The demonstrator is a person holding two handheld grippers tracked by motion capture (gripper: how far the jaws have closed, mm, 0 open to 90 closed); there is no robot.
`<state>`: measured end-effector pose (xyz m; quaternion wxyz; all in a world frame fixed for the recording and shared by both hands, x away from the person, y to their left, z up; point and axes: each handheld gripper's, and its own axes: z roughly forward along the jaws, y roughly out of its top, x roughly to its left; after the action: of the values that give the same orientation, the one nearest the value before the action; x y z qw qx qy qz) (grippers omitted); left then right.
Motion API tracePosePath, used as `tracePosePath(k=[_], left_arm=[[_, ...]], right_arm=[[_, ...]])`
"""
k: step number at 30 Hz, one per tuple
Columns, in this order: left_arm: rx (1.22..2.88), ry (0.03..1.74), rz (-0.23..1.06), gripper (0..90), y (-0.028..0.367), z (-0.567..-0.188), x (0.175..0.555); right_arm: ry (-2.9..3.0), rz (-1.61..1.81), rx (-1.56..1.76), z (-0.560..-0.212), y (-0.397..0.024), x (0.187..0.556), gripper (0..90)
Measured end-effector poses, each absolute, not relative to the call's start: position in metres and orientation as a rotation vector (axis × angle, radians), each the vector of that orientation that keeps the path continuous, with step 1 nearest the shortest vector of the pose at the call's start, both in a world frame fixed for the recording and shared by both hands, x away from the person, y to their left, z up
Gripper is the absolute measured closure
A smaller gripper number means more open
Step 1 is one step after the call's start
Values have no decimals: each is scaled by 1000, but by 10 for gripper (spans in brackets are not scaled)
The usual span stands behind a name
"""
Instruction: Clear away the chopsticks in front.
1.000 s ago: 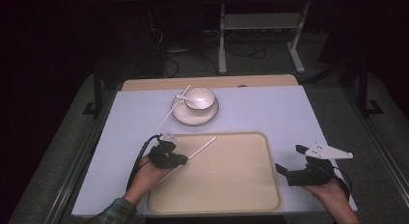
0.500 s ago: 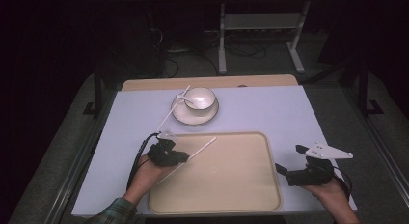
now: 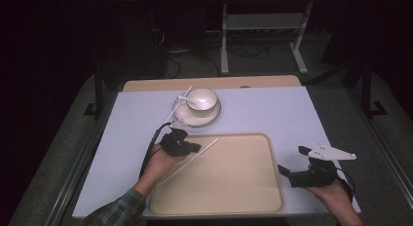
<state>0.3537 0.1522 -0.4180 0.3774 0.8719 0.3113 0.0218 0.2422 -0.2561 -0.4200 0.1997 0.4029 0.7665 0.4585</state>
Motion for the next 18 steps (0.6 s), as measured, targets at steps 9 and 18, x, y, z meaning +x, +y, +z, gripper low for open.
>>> tracePosePath(k=[9, 18], left_arm=[[2227, 740, 52, 895, 121, -417, 376], [2264, 701, 52, 895, 93, -428, 393]], right_arm=[[2140, 1281, 1126, -420, -258, 242, 0], [2141, 1286, 1125, -420, -258, 242, 0]])
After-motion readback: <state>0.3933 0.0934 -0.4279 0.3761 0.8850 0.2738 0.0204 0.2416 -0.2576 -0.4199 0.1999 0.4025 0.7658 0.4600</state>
